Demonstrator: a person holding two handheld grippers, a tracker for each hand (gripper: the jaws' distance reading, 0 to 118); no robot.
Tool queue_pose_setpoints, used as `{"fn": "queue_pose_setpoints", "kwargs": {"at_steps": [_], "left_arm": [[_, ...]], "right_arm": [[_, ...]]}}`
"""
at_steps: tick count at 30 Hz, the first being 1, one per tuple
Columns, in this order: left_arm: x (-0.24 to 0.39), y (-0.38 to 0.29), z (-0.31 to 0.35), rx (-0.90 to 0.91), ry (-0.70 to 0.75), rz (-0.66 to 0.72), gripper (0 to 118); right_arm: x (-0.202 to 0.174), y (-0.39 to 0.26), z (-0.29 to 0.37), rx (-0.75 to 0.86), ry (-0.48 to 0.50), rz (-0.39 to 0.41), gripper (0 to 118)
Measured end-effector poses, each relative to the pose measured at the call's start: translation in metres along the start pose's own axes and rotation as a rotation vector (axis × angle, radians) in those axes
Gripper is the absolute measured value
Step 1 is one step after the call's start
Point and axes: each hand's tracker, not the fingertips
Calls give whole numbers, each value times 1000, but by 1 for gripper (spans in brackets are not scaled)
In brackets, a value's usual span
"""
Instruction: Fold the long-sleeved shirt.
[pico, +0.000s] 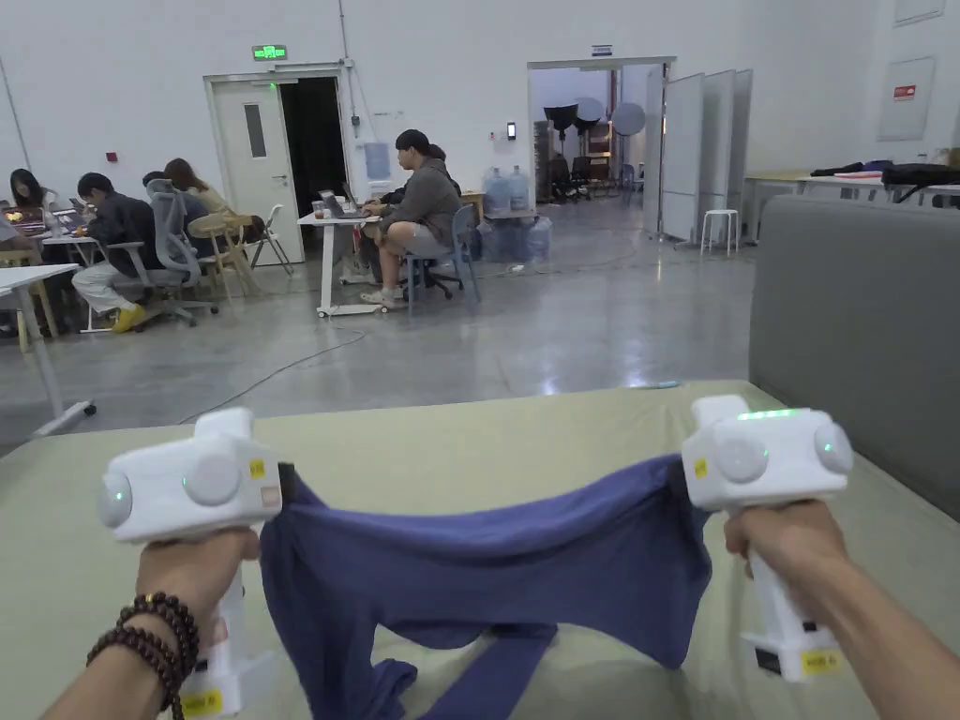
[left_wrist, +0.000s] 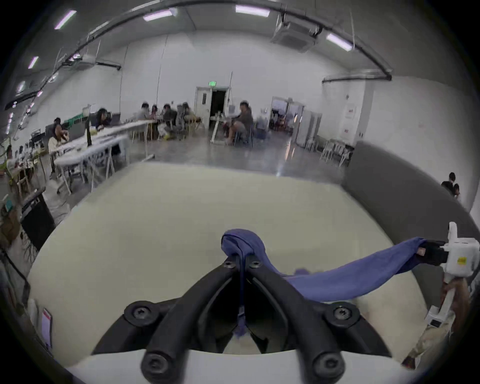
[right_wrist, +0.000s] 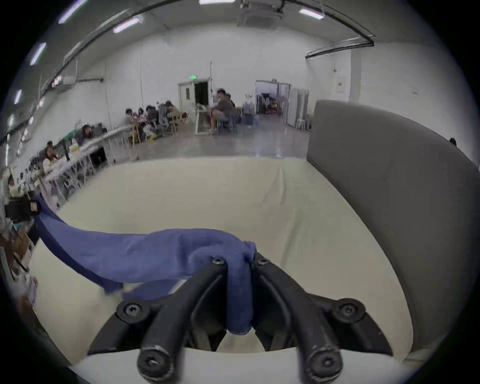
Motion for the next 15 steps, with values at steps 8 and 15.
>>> {"fn": "queue_pose_setpoints", "kwargs": {"at_steps": [8,15], "left_arm": [[-33,-100,68,-37,-52,-22,0],[-57,-257,127,-229,-63,-122,0]], "right_arm": [[-7,-116,41,-37,63,32,8],[-20,-277,90,-241,58,69,8]]}}
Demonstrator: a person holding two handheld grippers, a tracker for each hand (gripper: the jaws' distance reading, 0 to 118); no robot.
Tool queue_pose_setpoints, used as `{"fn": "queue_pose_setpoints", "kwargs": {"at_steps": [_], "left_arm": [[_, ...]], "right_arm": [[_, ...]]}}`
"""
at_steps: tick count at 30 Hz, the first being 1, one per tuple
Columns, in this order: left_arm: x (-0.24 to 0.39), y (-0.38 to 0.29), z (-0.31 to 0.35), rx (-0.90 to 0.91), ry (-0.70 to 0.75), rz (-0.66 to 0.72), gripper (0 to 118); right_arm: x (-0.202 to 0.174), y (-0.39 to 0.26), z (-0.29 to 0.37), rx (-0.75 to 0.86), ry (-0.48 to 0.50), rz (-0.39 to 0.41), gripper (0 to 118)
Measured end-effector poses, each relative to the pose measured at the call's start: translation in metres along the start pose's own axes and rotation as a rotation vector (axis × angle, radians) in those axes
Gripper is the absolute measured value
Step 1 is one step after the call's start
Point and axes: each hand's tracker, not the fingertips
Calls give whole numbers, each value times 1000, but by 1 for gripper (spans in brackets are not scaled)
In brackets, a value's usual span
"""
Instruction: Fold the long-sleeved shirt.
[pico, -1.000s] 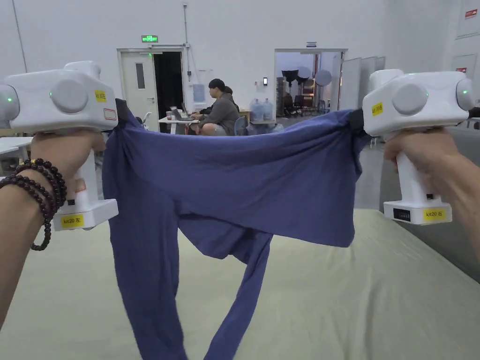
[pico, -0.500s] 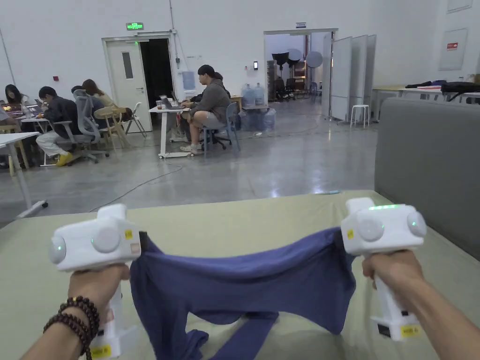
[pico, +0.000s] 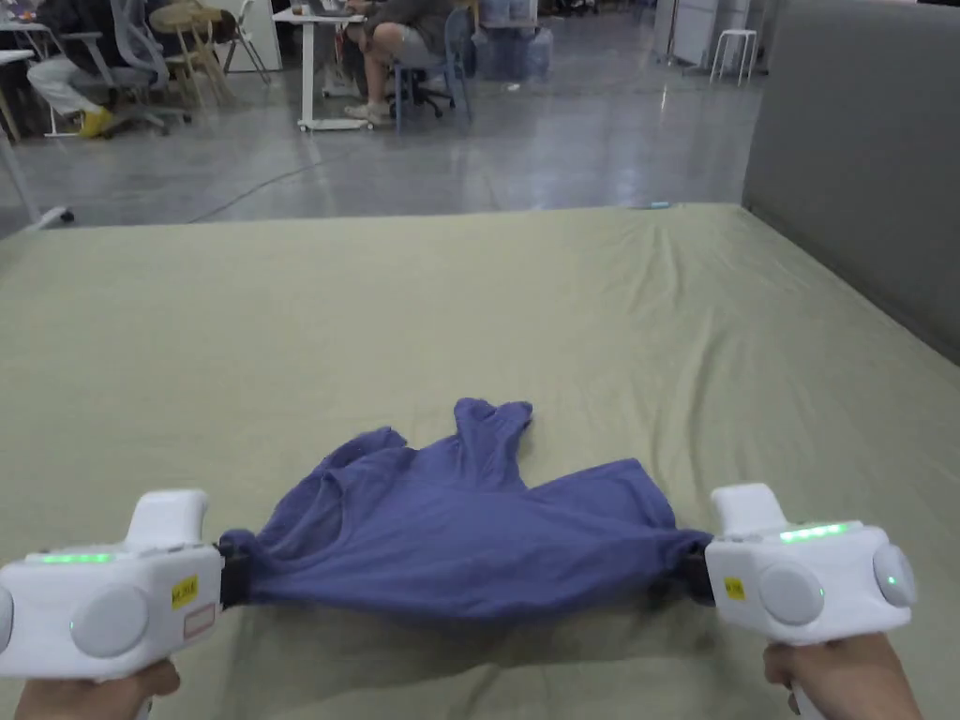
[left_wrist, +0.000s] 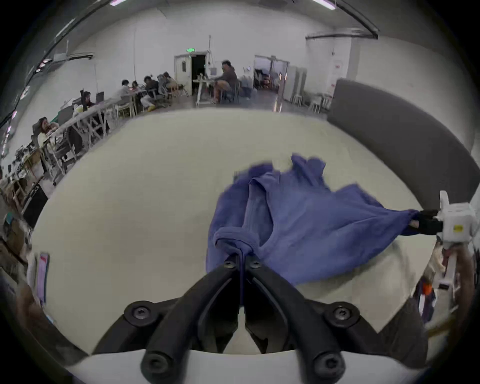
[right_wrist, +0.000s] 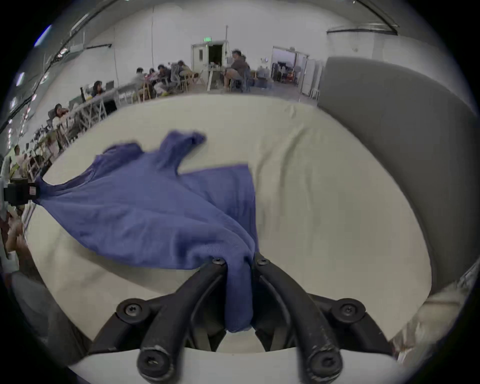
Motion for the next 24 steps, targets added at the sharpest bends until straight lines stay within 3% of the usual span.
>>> {"fn": "queue_pose_setpoints", "kwargs": {"at_steps": [7,8,9,10,11,12,13,14,16,17,18,19,20,21,24], "left_arm": [[-12,-73,7,-61,-24,25,0],[-12,-73,11,-51,-30,38,0],[-13,-71,17,-15,-48,64,0],[-13,-68,24,2,-69,81,10],[-11,-64,31,-1,-47,73,35],[-8,-61,39,6,-48,67,86],[-8,-59,45,22,-56,65,114],[-7,-57,53,48,-78,60,118],[-3,-53,62,99,-91,73,118],[-2,-48,64,76,-89,72,118],[-1,-46,66,62,-82,74,112],[1,-47,68,79,-83,68,79],[3,-46,69,94,-84,50,22],[6,-45,67,93,-76,30,0],[14,-42,67,87,-87,11,0]], "right_arm": [[-6,-65,4,-78,6,-8,9],[-6,-64,7,-54,-18,-6,12],[-6,-63,15,-39,-35,-18,30],[-4,-63,26,-34,-32,-35,58],[-2,-63,38,-27,-22,-62,91],[0,-66,53,14,10,-94,112],[2,-70,67,71,41,-126,114],[6,-72,78,100,47,-152,114],[8,-76,91,89,22,-185,112],[11,-79,95,90,19,-208,102],[13,-81,98,98,14,-214,52],[13,-82,100,102,4,-211,0],[12,-83,96,81,-49,-216,0],[10,-83,99,87,-74,-219,0],[14,-85,98,58,-18,-235,0]]}}
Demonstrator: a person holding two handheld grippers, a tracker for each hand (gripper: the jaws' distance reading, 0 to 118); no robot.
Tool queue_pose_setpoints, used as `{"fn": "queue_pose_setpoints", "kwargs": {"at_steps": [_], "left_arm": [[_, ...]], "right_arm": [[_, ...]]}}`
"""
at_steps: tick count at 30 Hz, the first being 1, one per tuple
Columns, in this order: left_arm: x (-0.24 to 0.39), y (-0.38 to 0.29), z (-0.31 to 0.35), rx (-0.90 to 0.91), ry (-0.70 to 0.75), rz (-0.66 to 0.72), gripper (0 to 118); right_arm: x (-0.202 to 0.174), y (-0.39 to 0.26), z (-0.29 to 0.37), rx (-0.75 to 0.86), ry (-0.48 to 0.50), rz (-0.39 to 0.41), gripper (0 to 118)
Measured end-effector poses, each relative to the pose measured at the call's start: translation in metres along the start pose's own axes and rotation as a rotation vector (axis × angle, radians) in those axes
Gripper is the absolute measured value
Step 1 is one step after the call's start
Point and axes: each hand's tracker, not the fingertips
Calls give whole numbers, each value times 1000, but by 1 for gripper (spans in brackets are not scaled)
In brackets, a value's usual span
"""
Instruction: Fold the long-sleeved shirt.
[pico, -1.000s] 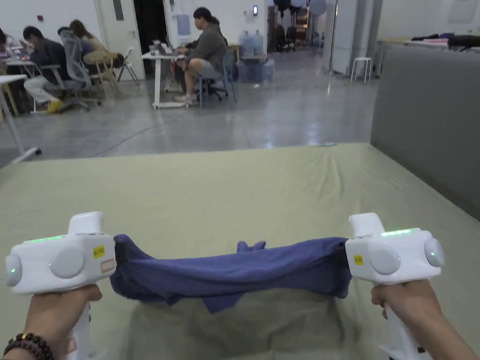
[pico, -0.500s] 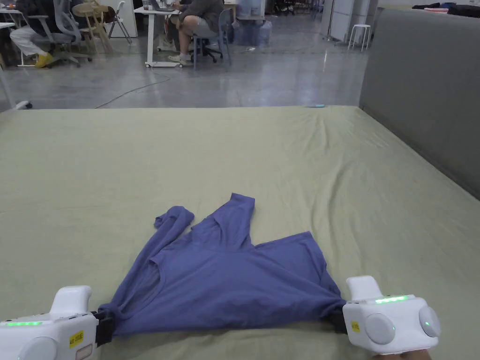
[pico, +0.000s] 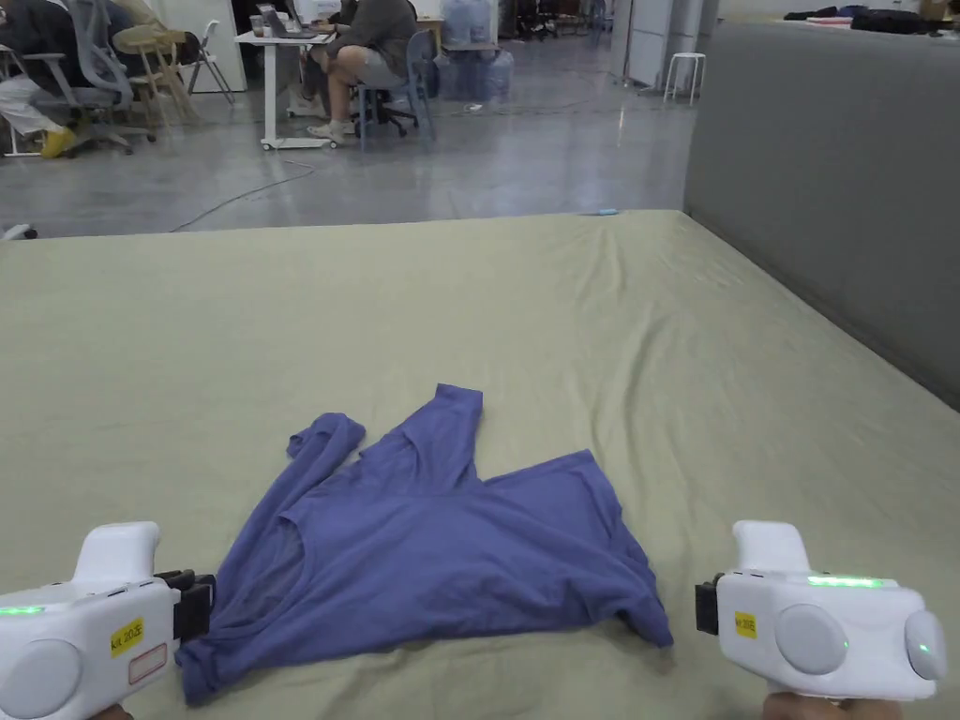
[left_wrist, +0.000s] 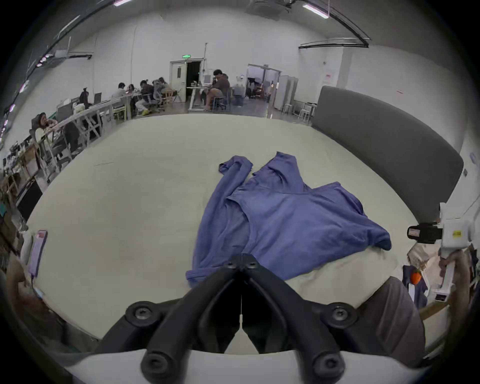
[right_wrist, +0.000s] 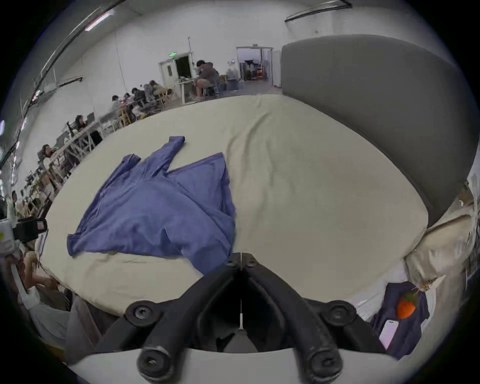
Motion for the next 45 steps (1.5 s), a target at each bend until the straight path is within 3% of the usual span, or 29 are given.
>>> {"fn": "queue_pose_setpoints", "kwargs": {"at_steps": [2,3,5,6,14,15,16,18,20,21,24,25,28,33,36,37,38,40,45], "left_arm": [[4,4,0,5,-4,-1,0],[5,6,-1,3,-7,-9,0],[6,5,-4,2,-15,-14,0],[6,6,-5,-2,-17,-13,0],[3,8,-22,-34,-33,-20,0],[4,10,-27,-34,-33,-22,0],[6,14,-34,-35,-35,-24,0],[9,29,-46,-35,-59,-31,0],[18,46,-63,-26,-83,-45,4],[23,58,-75,-13,-95,-57,25],[39,95,-131,-25,-80,-119,112],[42,107,-154,-47,-83,-148,118],[55,139,-234,-108,-100,-188,118],[67,145,-342,-286,-63,-199,115],[67,129,-375,-384,76,-199,106],[65,126,-370,-321,8,-187,104],[66,127,-364,-263,20,-195,92],[74,127,-342,-243,-25,-201,0],[76,141,-303,-196,-107,-205,0]], "right_arm": [[1,6,-2,12,-7,6,0],[-1,10,-4,12,-12,7,12],[-5,20,-13,3,-20,2,82],[0,25,-24,-26,-15,3,106],[-28,29,-94,-222,30,119,96],[-32,28,-103,-239,55,132,88],[-35,27,-110,-244,73,134,72],[-36,22,-117,-228,63,124,23],[-41,24,-112,-201,55,153,17],[-41,25,-111,-199,59,157,16],[-38,22,-111,-194,60,180,16],[-39,23,-112,-195,61,179,16],[-38,23,-115,-201,59,180,16],[-40,23,-117,-202,47,196,16],[-39,23,-120,-205,47,200,16],[-37,24,-120,-207,52,194,16],[-35,24,-120,-208,58,188,16],[-32,25,-120,-212,72,168,16],[-27,30,-117,-213,88,169,16]]}}
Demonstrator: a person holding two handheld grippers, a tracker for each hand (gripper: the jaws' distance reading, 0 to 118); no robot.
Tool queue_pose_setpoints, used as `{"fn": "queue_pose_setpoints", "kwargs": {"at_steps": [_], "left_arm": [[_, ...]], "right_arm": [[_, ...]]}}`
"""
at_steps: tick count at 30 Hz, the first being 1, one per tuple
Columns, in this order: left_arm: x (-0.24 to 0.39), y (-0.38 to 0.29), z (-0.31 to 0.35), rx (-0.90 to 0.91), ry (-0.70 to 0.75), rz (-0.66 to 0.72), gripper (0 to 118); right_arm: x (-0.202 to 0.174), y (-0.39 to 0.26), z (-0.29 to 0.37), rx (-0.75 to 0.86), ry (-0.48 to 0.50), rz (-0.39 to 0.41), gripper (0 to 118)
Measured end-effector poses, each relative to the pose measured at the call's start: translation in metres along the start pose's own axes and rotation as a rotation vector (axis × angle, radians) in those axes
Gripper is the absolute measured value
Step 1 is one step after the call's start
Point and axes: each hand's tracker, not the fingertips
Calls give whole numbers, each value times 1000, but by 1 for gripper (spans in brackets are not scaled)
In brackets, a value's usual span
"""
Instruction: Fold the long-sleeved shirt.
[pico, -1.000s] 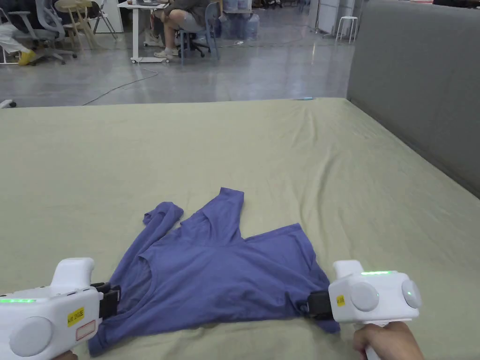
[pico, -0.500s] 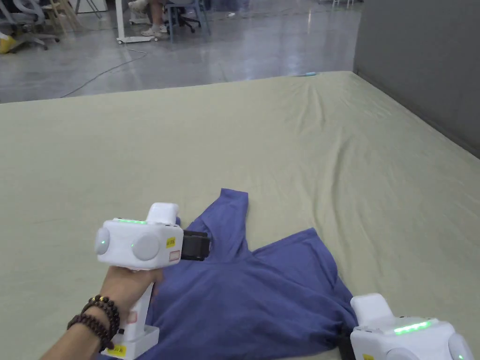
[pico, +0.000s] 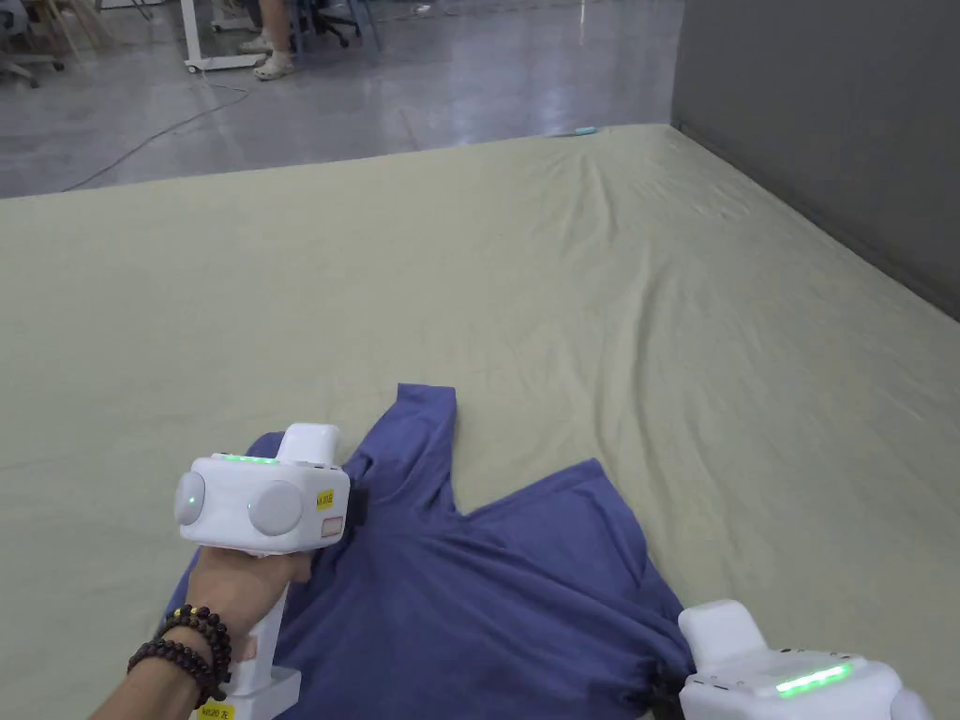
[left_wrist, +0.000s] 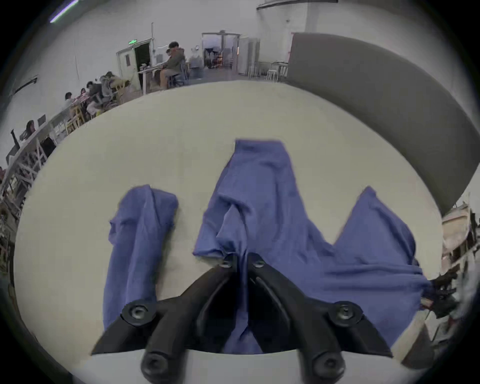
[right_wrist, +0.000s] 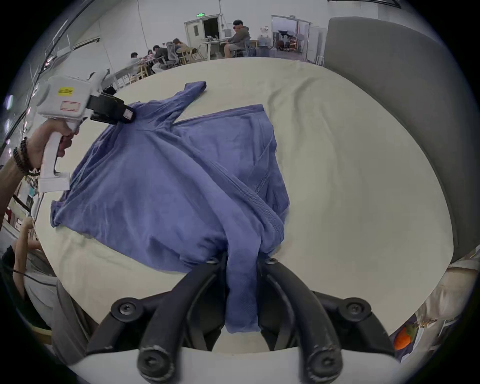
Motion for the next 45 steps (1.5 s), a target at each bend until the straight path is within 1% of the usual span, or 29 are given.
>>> {"fn": "queue_pose_setpoints", "kwargs": {"at_steps": [1,2,3,5,6,8,9,10,11,13,14,15,16,17,20,23,26,30,33,37,40,43,44,45], "left_arm": [[-2,6,12,22,3,8,0],[-4,14,26,62,-9,43,0],[-8,22,43,95,-38,62,0],[-14,42,80,182,-32,78,0],[-18,55,105,244,-23,78,0],[-22,76,159,372,-63,77,0],[-26,92,187,424,-49,69,0],[-30,107,213,459,-9,62,0],[-33,121,239,502,16,56,0],[-44,151,292,603,85,49,0],[-51,168,320,667,96,49,0],[-56,185,341,682,126,53,0],[-59,198,363,735,156,45,0],[-63,214,384,752,189,31,0],[-71,251,428,813,253,22,0],[-74,278,456,844,275,31,0],[-74,298,474,890,283,53,0],[-70,308,472,910,284,55,0],[-75,298,451,888,282,40,0],[-86,264,386,762,281,42,0],[-96,226,318,654,278,74,0],[-102,180,249,558,243,141,0],[-106,166,230,492,233,175,0],[-108,154,216,469,223,197,0]], "right_arm": [[1,3,6,5,8,-9,16],[4,11,14,42,25,-45,15],[6,23,25,90,45,-59,15],[7,52,50,187,51,-67,15],[6,74,66,254,49,-55,15],[6,117,95,339,110,-53,14],[6,143,114,388,163,-79,13],[6,167,130,434,208,-71,13],[5,191,146,465,221,-54,13],[-3,241,187,546,158,22,13],[-7,267,207,581,132,59,13],[-11,294,224,606,123,78,13],[-14,316,239,630,122,90,13],[-21,340,259,648,118,120,13],[-28,405,300,692,111,172,13],[-32,450,332,723,93,150,13],[-35,474,351,757,76,141,13],[-36,479,350,774,64,143,13],[-30,471,318,741,70,143,13],[-28,449,240,628,74,123,13],[-28,421,168,537,90,100,13],[-26,388,97,435,92,62,13],[-22,381,75,396,82,62,13],[-19,373,56,359,67,69,13]]}}
